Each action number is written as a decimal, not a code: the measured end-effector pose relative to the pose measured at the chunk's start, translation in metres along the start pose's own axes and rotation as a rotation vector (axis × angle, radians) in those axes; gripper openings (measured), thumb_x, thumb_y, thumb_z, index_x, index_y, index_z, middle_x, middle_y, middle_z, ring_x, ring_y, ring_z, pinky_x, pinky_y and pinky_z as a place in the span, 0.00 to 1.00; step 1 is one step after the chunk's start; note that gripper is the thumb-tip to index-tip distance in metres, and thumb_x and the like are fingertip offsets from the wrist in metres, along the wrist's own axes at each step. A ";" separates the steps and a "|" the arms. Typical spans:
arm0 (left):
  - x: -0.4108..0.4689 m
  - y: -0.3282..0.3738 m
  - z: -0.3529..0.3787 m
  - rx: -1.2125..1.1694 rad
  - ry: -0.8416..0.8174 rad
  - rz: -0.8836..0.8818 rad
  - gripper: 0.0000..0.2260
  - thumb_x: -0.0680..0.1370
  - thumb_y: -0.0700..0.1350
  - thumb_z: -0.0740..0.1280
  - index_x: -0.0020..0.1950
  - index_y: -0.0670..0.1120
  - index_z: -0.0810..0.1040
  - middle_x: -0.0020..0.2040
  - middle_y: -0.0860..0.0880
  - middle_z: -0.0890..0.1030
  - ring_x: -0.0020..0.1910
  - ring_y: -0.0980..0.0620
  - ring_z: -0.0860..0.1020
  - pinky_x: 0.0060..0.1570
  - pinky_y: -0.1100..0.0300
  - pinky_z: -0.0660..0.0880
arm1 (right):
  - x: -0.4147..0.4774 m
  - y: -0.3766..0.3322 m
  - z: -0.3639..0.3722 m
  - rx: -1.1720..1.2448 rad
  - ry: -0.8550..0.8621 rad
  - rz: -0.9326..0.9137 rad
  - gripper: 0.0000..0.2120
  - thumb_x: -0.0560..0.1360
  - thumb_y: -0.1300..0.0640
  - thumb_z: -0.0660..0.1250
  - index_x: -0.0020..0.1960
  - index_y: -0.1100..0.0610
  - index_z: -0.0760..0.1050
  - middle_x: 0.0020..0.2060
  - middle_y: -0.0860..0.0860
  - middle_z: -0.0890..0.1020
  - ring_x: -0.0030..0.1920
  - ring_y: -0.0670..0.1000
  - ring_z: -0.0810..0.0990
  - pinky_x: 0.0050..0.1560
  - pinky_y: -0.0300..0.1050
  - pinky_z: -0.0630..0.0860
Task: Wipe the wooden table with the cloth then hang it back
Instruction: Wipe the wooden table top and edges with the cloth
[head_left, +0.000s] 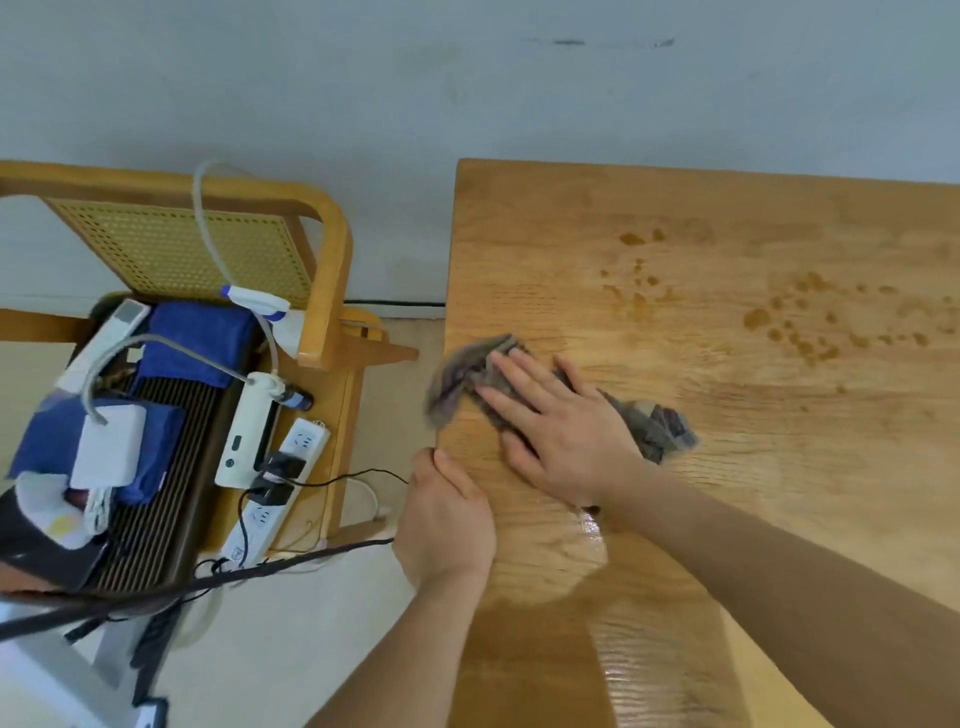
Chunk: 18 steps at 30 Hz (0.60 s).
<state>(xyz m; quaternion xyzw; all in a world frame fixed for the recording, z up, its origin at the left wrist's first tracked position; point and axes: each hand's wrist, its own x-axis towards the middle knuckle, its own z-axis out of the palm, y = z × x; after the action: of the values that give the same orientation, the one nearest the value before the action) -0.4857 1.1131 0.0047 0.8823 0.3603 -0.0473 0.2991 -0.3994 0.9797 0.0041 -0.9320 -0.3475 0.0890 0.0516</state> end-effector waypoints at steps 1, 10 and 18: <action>0.000 0.000 -0.001 -0.006 -0.020 0.005 0.20 0.81 0.53 0.42 0.52 0.48 0.71 0.43 0.47 0.79 0.36 0.47 0.74 0.33 0.56 0.67 | 0.018 -0.001 -0.004 0.023 0.020 0.138 0.27 0.81 0.44 0.50 0.78 0.49 0.58 0.79 0.51 0.54 0.79 0.50 0.49 0.76 0.60 0.51; 0.009 -0.001 -0.013 -0.194 -0.197 -0.002 0.15 0.82 0.50 0.47 0.57 0.48 0.71 0.49 0.47 0.80 0.45 0.45 0.77 0.40 0.54 0.72 | -0.049 -0.074 0.014 0.072 0.050 0.394 0.26 0.82 0.46 0.48 0.78 0.52 0.59 0.79 0.54 0.54 0.79 0.54 0.50 0.76 0.57 0.52; 0.089 0.061 -0.001 -0.265 -0.173 0.132 0.14 0.82 0.49 0.50 0.63 0.47 0.68 0.54 0.45 0.78 0.47 0.43 0.76 0.43 0.52 0.70 | 0.005 -0.052 0.009 0.082 0.149 0.546 0.26 0.80 0.46 0.51 0.77 0.51 0.60 0.78 0.55 0.59 0.78 0.54 0.54 0.74 0.60 0.56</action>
<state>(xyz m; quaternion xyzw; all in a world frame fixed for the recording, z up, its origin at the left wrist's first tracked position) -0.3798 1.1341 0.0090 0.8496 0.2773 -0.0554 0.4453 -0.4309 1.0221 0.0025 -0.9922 -0.0752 0.0450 0.0890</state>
